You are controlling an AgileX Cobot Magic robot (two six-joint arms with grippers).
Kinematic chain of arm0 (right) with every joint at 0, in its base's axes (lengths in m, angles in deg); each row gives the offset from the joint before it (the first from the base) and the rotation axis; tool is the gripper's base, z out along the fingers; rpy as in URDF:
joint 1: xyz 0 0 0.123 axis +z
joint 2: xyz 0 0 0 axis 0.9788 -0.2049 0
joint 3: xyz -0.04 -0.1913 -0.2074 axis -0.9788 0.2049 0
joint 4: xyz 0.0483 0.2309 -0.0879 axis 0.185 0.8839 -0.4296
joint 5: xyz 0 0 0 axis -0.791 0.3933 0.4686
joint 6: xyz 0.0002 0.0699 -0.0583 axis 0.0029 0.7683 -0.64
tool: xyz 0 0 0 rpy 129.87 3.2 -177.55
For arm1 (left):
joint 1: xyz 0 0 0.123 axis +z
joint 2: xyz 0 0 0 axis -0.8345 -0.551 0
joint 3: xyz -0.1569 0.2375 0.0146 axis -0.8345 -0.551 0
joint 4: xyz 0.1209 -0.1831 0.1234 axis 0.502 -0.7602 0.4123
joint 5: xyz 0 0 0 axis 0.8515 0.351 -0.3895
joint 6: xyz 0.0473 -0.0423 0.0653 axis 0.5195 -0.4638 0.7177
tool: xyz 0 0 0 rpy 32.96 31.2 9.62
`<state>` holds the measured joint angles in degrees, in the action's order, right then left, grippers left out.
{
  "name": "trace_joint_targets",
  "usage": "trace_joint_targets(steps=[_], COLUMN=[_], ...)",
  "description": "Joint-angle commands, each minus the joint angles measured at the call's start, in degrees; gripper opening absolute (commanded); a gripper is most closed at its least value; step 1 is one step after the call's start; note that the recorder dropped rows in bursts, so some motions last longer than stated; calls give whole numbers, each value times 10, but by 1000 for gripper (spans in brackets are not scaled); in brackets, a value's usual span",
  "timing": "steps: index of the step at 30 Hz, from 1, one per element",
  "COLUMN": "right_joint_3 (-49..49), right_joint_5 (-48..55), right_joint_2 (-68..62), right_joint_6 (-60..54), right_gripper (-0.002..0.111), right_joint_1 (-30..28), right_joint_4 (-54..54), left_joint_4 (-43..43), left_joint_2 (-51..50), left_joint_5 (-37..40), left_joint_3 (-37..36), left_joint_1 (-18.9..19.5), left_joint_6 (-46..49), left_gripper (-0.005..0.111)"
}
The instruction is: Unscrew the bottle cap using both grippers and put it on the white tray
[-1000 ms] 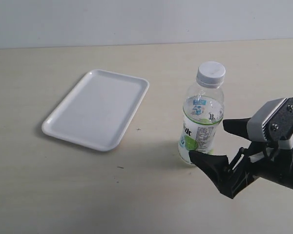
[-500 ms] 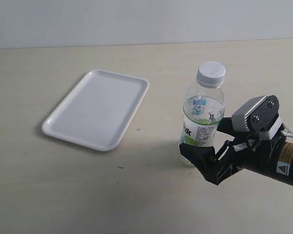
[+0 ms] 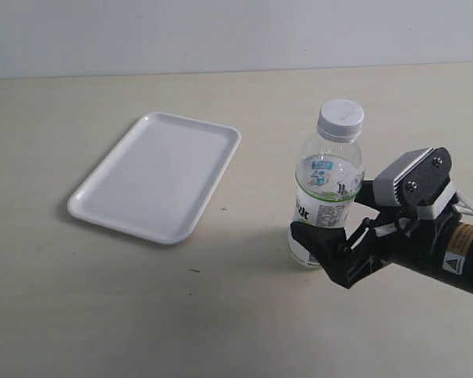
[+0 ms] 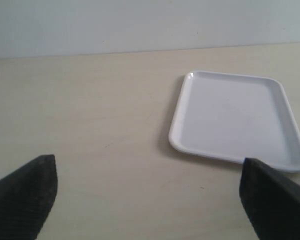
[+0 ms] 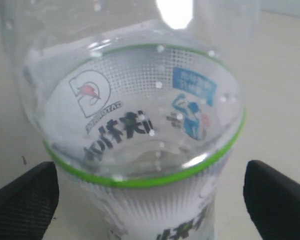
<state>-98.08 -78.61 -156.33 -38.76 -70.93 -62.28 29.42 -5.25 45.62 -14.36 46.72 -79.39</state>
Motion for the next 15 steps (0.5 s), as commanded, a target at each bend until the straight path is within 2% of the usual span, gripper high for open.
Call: trace_joint_targets(steps=[1, 5, 11, 13, 15], right_joint_3=[-41, -64, -64, -64, -64], right_joint_5=[64, 111, 53, 51, 51], right_joint_2=[-2, -2, -2, -2, -2], right_joint_6=[67, 92, 87, 87, 87], right_gripper=[92, 87, 82, 71, 53], right_joint_1=[1, 1, 1, 1, 1], right_joint_4=[-47, -50, -56, -56, -56], left_joint_4=[2, 2, 2, 2, 2], left_joint_2=[4, 4, 4, 4, 4], left_joint_5=[-3, -3, -3, -3, -3], left_joint_3=[-1, -1, -1, -1, -1], left_joint_1=[-4, -4, -4, -4, -4], left_joint_6=[0, 0, 0, 0, 0], left_gripper=[94, 94, 94, 94, 94])
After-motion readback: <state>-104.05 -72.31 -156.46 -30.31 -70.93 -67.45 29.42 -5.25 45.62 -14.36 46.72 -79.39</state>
